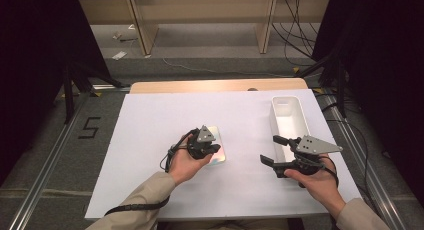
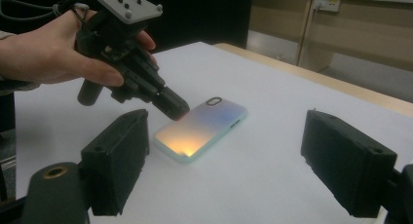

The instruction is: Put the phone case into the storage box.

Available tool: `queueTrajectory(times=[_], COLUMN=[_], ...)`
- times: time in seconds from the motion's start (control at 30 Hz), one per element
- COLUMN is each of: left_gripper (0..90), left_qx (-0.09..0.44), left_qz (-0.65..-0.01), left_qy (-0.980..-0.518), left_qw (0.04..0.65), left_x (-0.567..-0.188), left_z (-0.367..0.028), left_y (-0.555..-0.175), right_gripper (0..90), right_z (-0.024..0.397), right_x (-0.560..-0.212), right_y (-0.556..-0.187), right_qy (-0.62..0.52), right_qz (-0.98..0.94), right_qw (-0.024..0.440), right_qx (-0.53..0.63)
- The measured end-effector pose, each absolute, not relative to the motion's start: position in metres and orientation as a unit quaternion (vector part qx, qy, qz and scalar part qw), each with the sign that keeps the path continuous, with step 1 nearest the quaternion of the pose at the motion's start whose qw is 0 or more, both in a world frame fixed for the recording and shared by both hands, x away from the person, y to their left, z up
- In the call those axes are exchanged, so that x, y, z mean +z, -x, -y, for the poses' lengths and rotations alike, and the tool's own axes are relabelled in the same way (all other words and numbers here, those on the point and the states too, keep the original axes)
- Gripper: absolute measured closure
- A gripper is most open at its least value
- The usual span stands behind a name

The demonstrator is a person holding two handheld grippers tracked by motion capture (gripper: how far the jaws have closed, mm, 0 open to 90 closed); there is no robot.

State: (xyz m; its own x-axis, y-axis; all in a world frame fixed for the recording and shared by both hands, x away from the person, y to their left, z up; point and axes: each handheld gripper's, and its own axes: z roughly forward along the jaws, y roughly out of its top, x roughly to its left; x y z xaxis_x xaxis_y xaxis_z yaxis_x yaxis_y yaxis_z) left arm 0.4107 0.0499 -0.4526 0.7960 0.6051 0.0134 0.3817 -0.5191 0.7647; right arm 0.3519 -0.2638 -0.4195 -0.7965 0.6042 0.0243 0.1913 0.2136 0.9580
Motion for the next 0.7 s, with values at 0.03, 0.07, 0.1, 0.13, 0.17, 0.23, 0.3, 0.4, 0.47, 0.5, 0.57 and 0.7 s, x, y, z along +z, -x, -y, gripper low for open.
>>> queueTrajectory(times=[0.03, 0.07, 0.1, 0.13, 0.17, 0.23, 0.3, 0.4, 0.47, 0.5, 0.57, 0.7], left_gripper=[89.9, 89.9, 89.9, 89.9, 89.9, 89.9, 90.0, 90.0, 89.9, 90.0, 90.0, 90.0], left_qx=[0.140, 0.141, 0.141, 0.141, 0.141, 0.139, 0.138, 0.135, 0.135, 0.134, 0.133, 0.131], left_qz=[-0.286, -0.287, -0.285, -0.284, -0.283, -0.281, -0.276, -0.272, -0.270, -0.269, -0.268, -0.262], left_qy=[-0.862, -0.862, -0.863, -0.864, -0.865, -0.868, -0.872, -0.876, -0.877, -0.878, -0.879, -0.884], left_qw=[0.395, 0.394, 0.393, 0.391, 0.389, 0.386, 0.379, 0.375, 0.374, 0.373, 0.372, 0.363], left_x=[-0.453, -0.454, -0.454, -0.455, -0.455, -0.457, -0.459, -0.462, -0.462, -0.463, -0.464, -0.467], left_z=[-0.049, -0.047, -0.045, -0.044, -0.042, -0.038, -0.034, -0.028, -0.027, -0.023, -0.020, -0.010], left_y=[-0.411, -0.411, -0.412, -0.412, -0.412, -0.412, -0.412, -0.412, -0.412, -0.413, -0.413, -0.413], right_gripper=[18.7, 18.7, 18.7, 18.7, 18.7, 18.7, 18.7, 18.7, 18.7, 18.7, 18.7, 18.7], right_z=[0.264, 0.264, 0.264, 0.264, 0.264, 0.264, 0.263, 0.263, 0.263, 0.264, 0.264, 0.264], right_x=[-0.420, -0.420, -0.420, -0.419, -0.419, -0.420, -0.420, -0.420, -0.420, -0.420, -0.420, -0.420], right_y=[-0.352, -0.352, -0.352, -0.352, -0.352, -0.352, -0.351, -0.352, -0.351, -0.351, -0.351, -0.351], right_qy=[-0.262, -0.263, -0.263, -0.263, -0.262, -0.263, -0.263, -0.262, -0.263, -0.263, -0.263, -0.263], right_qz=[-0.757, -0.757, -0.757, -0.757, -0.757, -0.757, -0.758, -0.757, -0.757, -0.757, -0.757, -0.757], right_qw=[0.182, 0.181, 0.181, 0.181, 0.180, 0.180, 0.180, 0.181, 0.180, 0.179, 0.180, 0.179], right_qx=[0.570, 0.570, 0.570, 0.570, 0.571, 0.570, 0.570, 0.570, 0.570, 0.570, 0.570, 0.570])
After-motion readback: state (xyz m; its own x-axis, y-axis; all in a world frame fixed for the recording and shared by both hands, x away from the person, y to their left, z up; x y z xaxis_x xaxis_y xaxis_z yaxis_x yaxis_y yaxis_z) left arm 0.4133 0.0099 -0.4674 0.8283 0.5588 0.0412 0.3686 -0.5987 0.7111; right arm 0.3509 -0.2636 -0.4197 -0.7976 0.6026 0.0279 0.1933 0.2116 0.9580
